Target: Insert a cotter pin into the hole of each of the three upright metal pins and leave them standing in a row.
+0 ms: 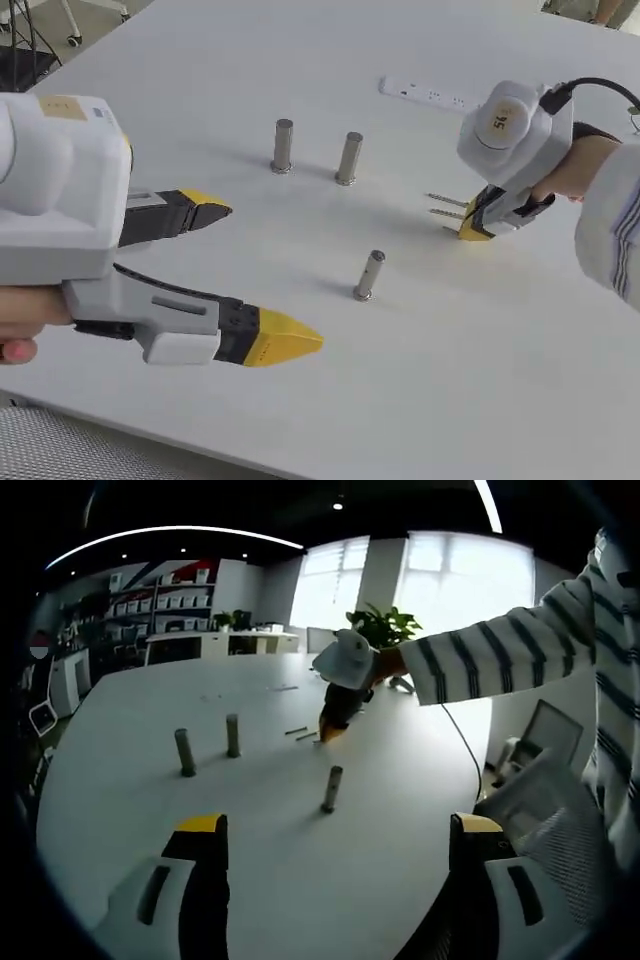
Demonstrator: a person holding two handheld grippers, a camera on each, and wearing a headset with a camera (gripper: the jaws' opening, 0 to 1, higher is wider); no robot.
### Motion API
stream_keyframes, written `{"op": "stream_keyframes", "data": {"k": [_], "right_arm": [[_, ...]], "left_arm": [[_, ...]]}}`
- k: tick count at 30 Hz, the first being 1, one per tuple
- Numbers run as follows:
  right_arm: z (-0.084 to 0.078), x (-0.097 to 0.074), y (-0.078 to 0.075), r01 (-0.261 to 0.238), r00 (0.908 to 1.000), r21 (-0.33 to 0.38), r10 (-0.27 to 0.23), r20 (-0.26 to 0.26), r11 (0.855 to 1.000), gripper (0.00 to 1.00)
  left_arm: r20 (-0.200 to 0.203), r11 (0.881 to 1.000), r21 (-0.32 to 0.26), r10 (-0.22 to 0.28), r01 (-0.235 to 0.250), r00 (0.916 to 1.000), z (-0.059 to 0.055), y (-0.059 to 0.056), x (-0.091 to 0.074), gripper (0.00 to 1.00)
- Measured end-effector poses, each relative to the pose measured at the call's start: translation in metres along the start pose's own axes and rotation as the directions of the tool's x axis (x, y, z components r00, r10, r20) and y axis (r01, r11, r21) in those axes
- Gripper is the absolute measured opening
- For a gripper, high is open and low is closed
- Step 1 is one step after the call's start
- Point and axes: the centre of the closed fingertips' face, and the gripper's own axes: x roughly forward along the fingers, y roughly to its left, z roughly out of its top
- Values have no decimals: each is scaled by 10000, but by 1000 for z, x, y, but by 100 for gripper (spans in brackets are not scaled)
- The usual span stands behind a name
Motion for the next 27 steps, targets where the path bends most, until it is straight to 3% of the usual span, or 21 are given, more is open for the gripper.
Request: {"op": "stream_keyframes", "data": {"k": [2,5,9,13,19,26,27], "right_arm": [[-2,-5,0,100,9999,64,-101,129,9999,0],[4,-17,-4,364,9960,-107,-354,818,9993,0],[7,-34,-5,982,9872,-398,-923,1302,9944,0],[13,-51,3,1441,9689,-600,-1285,2115,9877,0],[13,-66,17,1912,9507,-488,-1726,2576,9803,0],[20,-80,36,2613,9204,-650,-2283,3173,9631,0],[22,-83,40,2758,9129,-695,-2386,3311,9587,0]], "left_arm": [[-108,9999,121,-84,86,9999,1,-1,1,89],[-202,9996,177,-220,224,9996,3,-4,4,87],[-32,9993,116,-356,357,9994,13,-14,9,84],[179,9989,57,-475,474,9987,24,-24,16,82],[502,9977,-121,-653,660,9966,35,-30,24,78],[647,9946,-479,-891,923,9939,40,-33,33,72],[634,9941,-563,-892,928,9940,40,-32,34,72]]}}
